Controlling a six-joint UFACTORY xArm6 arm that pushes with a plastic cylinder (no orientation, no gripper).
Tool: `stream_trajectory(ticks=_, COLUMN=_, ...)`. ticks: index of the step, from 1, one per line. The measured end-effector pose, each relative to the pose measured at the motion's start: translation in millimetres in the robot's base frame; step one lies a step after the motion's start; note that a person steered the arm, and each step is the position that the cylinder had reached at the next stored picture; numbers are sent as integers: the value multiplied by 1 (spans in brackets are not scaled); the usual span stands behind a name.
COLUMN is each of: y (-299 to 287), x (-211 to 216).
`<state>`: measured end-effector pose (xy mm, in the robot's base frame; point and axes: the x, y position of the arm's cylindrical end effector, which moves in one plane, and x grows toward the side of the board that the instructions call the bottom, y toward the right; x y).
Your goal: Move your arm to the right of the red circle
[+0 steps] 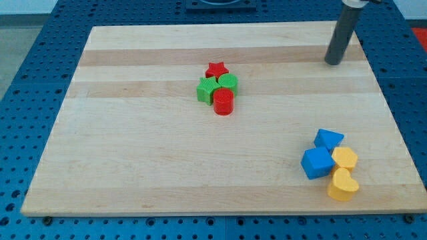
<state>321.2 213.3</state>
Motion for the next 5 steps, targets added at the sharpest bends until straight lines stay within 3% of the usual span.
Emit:
stream_trajectory(ticks=2, y=-106, x=23)
stream_trajectory(ticks=4, y=-122, x=122)
stream_trajectory(ticks=5, y=-144, x=128)
